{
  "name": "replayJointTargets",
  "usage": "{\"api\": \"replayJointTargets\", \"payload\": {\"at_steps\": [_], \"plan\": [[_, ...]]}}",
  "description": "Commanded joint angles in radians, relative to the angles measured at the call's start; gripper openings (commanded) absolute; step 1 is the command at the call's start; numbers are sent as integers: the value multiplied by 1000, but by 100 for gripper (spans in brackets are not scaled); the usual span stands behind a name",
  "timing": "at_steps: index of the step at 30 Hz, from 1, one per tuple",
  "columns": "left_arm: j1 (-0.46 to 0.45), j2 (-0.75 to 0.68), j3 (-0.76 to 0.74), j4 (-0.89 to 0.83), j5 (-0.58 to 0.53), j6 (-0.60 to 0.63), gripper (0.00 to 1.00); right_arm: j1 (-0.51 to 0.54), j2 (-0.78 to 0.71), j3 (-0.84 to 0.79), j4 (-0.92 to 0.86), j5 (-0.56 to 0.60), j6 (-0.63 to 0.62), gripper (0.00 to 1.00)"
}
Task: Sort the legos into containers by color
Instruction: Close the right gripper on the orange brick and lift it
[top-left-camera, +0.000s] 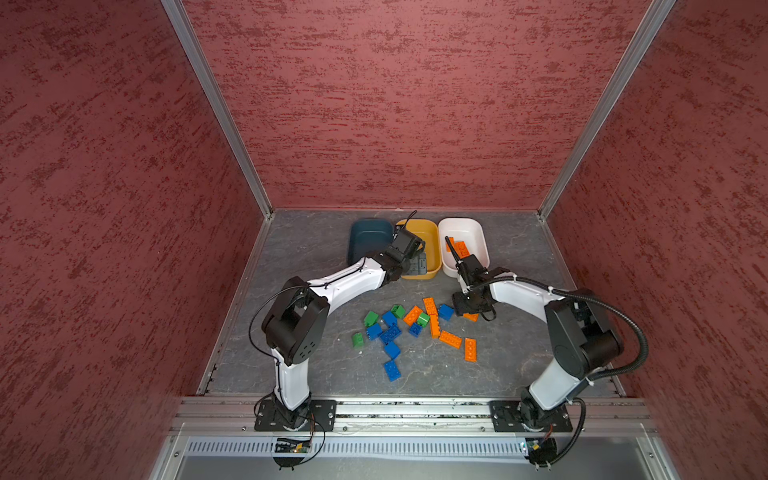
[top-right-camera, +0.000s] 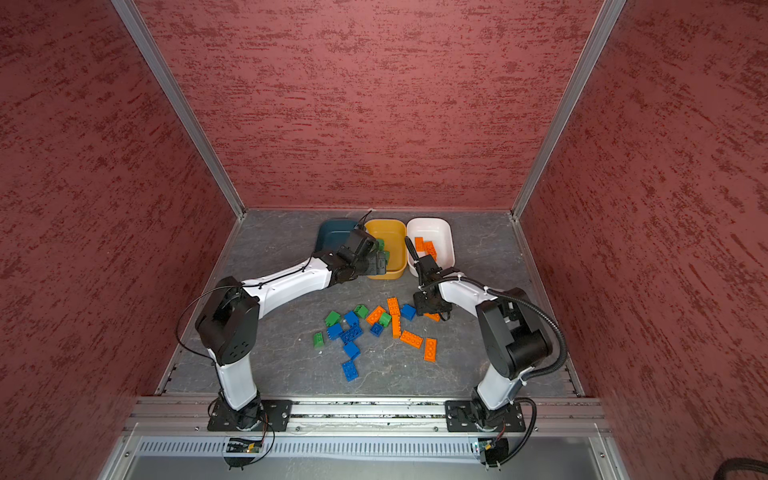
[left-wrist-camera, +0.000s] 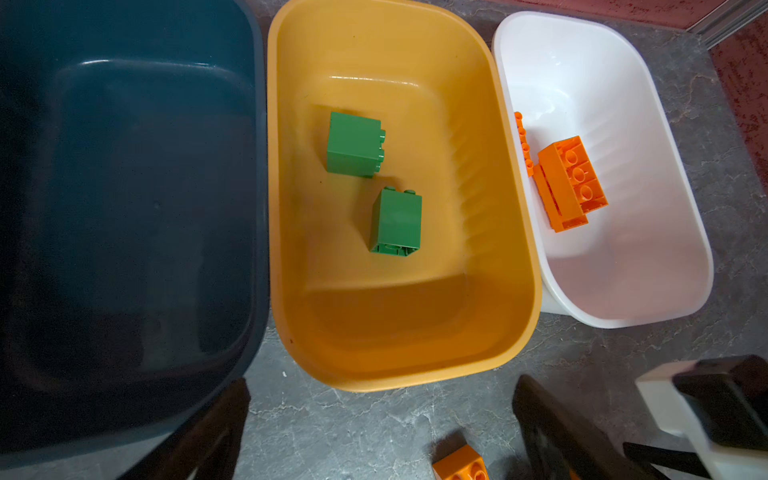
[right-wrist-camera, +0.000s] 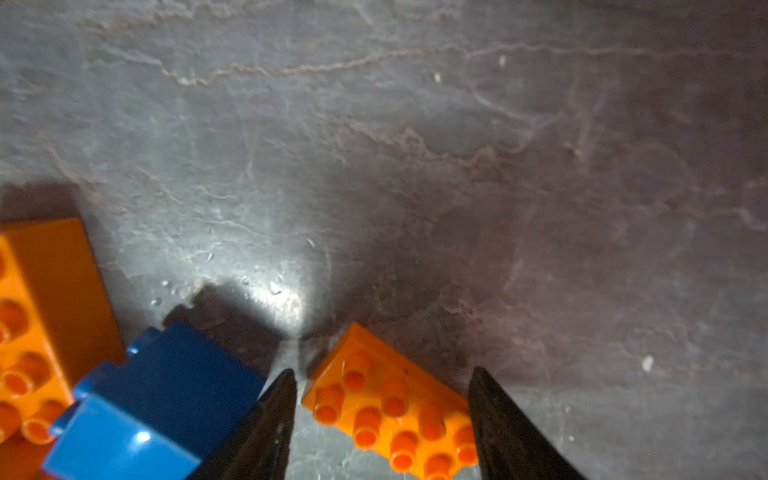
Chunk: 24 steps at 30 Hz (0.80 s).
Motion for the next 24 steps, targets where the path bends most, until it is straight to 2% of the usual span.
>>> {"api": "replayJointTargets", "payload": {"at_steps": [1,4,6,10,15,24], "plan": [[5,20,14,-13,0,-5,100,4,-80,-15,-10,17,96,74],[5,23,12,-15,-2,-4,99,3,-104,-38,-24,86,222,81],[7,27,13,-15,-1,-5,99,4,-113,-58,-23,100,291,98],[9,35,16,-13,8,-5,99,7,-101,-92,25,55,338,98],[14,43,22,-18,11,-1,99,16,-60,-82,23,85,374,97],[19,54,22,-16,24,-1,99,29,-17,-88,93,70,473,95]]}}
